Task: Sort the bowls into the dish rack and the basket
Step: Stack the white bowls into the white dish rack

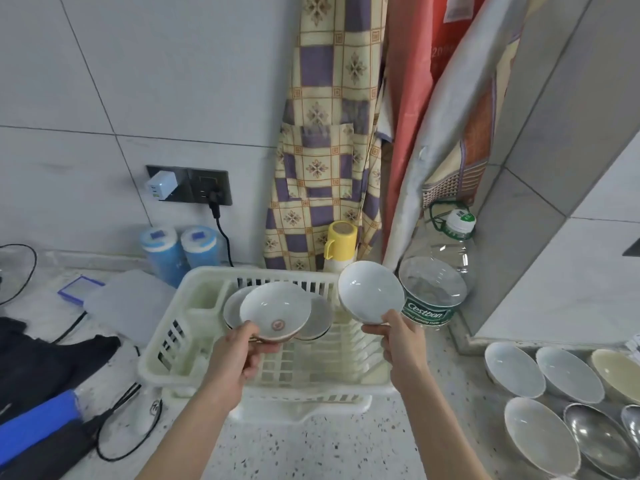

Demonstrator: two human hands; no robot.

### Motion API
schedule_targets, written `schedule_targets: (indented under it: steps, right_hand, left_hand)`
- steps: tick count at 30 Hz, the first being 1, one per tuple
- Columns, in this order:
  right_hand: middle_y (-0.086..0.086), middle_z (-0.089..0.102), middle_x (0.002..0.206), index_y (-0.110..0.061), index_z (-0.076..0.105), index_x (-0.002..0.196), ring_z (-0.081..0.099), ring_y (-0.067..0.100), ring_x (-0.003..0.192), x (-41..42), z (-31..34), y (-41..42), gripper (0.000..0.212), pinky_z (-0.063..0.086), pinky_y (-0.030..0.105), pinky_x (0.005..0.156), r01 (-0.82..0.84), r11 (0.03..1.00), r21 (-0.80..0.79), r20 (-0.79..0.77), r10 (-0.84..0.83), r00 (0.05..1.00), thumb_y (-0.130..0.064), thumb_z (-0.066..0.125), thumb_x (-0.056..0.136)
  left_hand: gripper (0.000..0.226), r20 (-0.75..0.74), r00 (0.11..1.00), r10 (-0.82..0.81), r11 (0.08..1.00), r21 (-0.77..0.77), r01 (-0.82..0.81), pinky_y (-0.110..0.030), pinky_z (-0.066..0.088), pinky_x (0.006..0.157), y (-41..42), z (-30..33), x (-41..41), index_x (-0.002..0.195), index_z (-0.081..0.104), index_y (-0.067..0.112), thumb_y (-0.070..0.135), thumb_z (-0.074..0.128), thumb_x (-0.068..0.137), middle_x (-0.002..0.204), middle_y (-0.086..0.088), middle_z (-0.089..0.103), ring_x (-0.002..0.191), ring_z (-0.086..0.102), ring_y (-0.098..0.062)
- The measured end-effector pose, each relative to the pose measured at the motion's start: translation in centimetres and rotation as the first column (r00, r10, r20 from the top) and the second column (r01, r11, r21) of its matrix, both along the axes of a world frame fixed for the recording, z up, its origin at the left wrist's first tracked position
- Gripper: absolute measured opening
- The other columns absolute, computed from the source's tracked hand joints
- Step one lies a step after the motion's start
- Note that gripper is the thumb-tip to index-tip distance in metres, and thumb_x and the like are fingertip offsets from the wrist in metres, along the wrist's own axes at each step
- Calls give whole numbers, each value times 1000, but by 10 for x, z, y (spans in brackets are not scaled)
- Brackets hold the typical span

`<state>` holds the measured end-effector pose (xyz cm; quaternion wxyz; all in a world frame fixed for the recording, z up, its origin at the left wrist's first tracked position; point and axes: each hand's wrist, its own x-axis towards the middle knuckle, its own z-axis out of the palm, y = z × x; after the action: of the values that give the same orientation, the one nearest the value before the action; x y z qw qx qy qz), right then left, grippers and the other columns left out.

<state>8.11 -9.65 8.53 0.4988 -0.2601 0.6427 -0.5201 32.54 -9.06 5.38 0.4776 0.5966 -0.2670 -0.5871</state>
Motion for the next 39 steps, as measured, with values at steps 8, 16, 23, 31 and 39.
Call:
schedule_targets:
  steps: [8, 16, 23, 31, 39]
  right_hand:
    - [3, 74, 67, -14, 64, 88, 43, 7, 53, 34, -40, -36, 19, 31, 25, 54, -183, 979, 89, -203, 198, 959, -16, 45, 90]
    - [4, 73, 64, -25, 57, 117, 64, -2, 64, 50, -64, -59, 28, 39, 25, 64, -317, 944, 91, -288, 330, 899, -17, 45, 93]
    - [2, 73, 65, -20, 55, 125, 66, 2, 68, 59, -75, -65, 32, 42, 24, 63, -354, 928, 118, -377, 372, 848, -19, 45, 94]
    - [-2, 67, 56, -29, 56, 109, 65, 9, 64, 62, -77, -65, 26, 47, 28, 64, -337, 935, 107, -388, 352, 852, -15, 43, 92]
    - [-1, 67, 54, -35, 58, 98, 60, -2, 52, 63, -81, -67, 27, 38, 8, 47, -332, 938, 100, -367, 344, 864, -13, 45, 90]
  left_hand:
    - [21, -136, 987, 88, 994, -48, -95, -17, 25, 32, -30, -18, 18, 107, 63, 8, 16, 49, 92, 79, -23, 74, 36, 37, -6]
    - [21, -195, 977, 84, 993, -62, -98, -17, 25, 33, -53, -25, 18, 106, 60, 9, 15, 45, 93, 87, -29, 73, 36, 35, -6]
    - [21, -179, 982, 55, 996, -61, -67, -16, 25, 33, -61, -32, 17, 105, 61, 7, 15, 45, 94, 88, -31, 72, 36, 37, -6]
    - [20, -141, 989, 48, 997, -50, -56, -17, 25, 32, -68, -35, 13, 105, 61, 7, 16, 47, 94, 82, -28, 73, 36, 36, -6]
    - [20, -52, 999, -1, 999, -50, -2, -17, 25, 32, -70, -38, 8, 106, 61, 7, 16, 48, 94, 82, -25, 74, 35, 34, -6]
